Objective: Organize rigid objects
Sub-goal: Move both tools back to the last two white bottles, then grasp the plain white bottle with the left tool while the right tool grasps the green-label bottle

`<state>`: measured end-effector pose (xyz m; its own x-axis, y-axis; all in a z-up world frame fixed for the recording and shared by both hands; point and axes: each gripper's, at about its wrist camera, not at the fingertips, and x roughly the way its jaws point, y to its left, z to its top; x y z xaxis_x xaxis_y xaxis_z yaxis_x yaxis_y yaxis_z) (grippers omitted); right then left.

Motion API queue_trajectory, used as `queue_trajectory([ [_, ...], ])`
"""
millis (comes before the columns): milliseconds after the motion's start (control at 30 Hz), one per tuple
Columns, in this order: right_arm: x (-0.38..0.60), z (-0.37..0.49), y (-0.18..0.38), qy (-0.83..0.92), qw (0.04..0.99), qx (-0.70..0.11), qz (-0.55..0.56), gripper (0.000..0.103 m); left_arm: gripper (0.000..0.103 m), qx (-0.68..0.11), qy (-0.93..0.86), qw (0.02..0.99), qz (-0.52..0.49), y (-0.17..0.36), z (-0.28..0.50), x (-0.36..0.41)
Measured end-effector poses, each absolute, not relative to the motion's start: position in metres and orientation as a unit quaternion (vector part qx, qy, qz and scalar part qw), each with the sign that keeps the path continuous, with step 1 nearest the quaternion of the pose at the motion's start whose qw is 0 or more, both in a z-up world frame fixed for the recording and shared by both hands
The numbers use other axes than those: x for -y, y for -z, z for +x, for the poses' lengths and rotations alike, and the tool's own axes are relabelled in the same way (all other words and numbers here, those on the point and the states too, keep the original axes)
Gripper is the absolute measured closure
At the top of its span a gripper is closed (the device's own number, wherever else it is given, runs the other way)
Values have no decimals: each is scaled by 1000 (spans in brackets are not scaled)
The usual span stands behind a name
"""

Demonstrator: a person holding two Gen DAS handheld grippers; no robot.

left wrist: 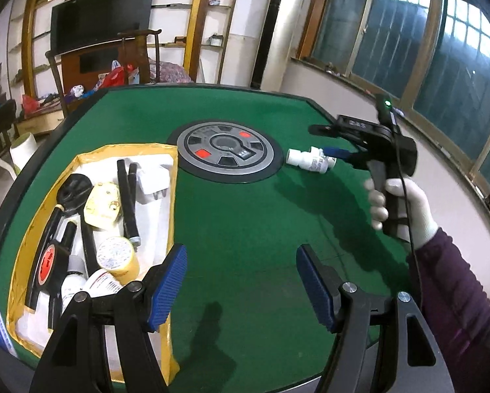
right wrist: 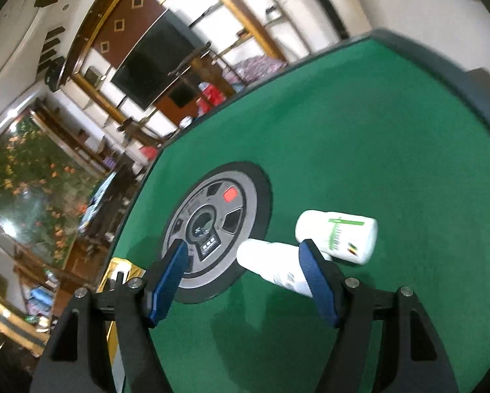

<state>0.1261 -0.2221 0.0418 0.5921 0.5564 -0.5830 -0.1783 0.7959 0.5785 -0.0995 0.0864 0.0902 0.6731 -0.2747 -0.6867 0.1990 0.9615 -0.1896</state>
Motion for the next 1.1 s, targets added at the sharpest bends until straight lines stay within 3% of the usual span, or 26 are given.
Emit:
queue_trajectory([
  [400, 198, 123, -42, -353, 795, -436, 230, 33, 31, -427, 151, 889, -59, -72, -56, -49],
  [600, 254, 118, -69, -209, 886, -353, 218, 33, 31, -419, 137, 896, -53, -73, -23, -21],
  [867, 257, 140, -46, -159, 898, -363, 191, 33, 31, -436, 137, 886, -75, -53, 56, 30],
  [1100, 243, 151, -31, -144, 899, -390, 142, 34, 31, -444, 147, 881, -74, -45, 81, 55],
])
